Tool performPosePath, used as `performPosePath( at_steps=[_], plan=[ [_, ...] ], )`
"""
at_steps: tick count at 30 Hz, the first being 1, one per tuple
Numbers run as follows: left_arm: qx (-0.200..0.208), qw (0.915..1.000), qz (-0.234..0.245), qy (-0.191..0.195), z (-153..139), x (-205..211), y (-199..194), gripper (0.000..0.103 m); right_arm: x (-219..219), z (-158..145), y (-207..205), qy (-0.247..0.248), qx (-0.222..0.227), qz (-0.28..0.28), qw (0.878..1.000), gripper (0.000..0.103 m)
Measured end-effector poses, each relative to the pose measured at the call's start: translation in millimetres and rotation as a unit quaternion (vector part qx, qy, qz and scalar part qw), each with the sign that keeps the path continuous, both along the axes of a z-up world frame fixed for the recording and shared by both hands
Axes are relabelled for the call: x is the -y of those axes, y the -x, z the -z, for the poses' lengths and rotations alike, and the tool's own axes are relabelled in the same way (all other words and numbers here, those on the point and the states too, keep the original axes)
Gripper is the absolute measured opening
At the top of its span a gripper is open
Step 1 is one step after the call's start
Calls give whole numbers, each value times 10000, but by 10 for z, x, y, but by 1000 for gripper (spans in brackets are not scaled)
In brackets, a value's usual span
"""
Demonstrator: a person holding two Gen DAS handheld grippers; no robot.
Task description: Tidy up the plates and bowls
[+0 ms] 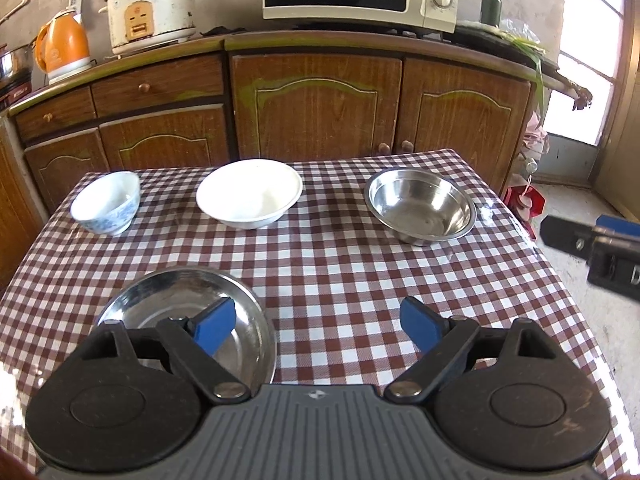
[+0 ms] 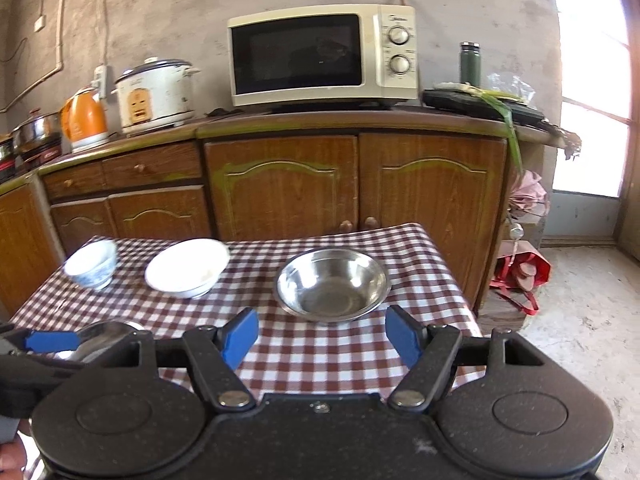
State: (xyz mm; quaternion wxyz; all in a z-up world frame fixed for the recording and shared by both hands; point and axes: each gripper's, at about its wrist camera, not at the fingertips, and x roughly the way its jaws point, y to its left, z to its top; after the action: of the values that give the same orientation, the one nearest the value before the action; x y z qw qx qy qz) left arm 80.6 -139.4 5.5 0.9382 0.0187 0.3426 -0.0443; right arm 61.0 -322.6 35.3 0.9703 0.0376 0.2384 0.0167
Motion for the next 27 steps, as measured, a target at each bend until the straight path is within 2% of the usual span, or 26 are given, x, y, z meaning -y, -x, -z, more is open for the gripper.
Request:
performPosePath(
  at_steps=[12, 22, 27],
  plan=[
    [-82, 9999, 60, -85, 104, 213, -279, 92, 320, 109, -257, -112, 5, 339, 9994, 89],
    [-219, 9996, 127, -114, 232, 430, -459, 92, 519, 281, -517, 17, -260, 387, 9989, 90],
    [-271, 9995, 149, -104, 285, 510, -538, 92, 750, 322, -611, -196, -297, 663, 9972, 90]
  ],
)
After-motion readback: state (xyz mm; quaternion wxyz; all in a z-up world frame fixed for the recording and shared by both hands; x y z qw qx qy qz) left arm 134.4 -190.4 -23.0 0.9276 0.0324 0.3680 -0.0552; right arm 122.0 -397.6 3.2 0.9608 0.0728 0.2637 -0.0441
